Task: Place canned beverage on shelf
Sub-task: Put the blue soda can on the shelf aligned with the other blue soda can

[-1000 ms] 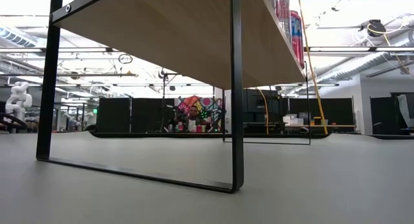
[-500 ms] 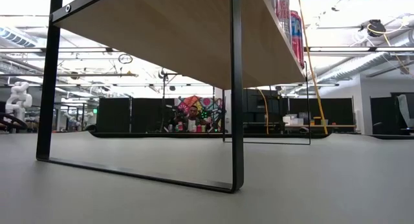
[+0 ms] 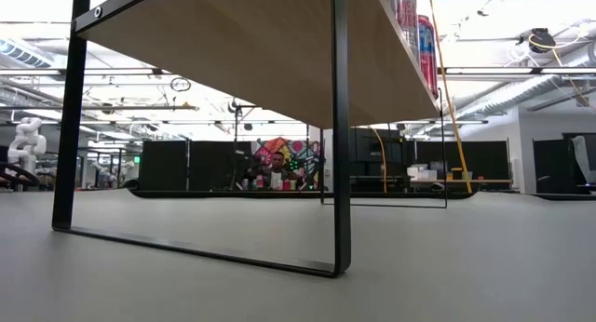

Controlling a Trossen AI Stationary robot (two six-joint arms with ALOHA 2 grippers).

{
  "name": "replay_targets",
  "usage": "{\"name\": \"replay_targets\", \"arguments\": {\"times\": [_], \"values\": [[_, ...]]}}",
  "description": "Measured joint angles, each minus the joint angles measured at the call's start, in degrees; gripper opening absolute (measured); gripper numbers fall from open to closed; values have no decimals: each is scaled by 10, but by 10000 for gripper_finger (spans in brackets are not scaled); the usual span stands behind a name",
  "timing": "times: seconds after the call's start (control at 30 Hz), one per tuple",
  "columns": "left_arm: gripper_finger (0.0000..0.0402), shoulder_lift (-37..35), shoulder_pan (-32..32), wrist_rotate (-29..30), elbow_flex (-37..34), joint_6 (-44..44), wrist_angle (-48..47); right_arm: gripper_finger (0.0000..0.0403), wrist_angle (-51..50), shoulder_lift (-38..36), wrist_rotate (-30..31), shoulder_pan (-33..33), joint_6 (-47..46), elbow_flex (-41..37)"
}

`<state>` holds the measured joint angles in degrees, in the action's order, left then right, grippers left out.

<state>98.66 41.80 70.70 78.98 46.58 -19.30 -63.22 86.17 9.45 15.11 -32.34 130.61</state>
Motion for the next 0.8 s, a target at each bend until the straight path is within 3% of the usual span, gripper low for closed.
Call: {"name": "replay_targets", "arguments": {"times": [0.3,0.57,0.67,0.8], "values": [[290,-48,2,-5,0,-70,24,325,0,0,14,0,-4,0],[290,-117,11,-97,0,-77,8,325,0,0,13,0,-4,0],[290,-141,13,-101,1,-45,-32,325,0,0,11,0,-4,0],[281,-169,15,-120,1,39,-157,325,0,0,11,5,-4,0]]}}
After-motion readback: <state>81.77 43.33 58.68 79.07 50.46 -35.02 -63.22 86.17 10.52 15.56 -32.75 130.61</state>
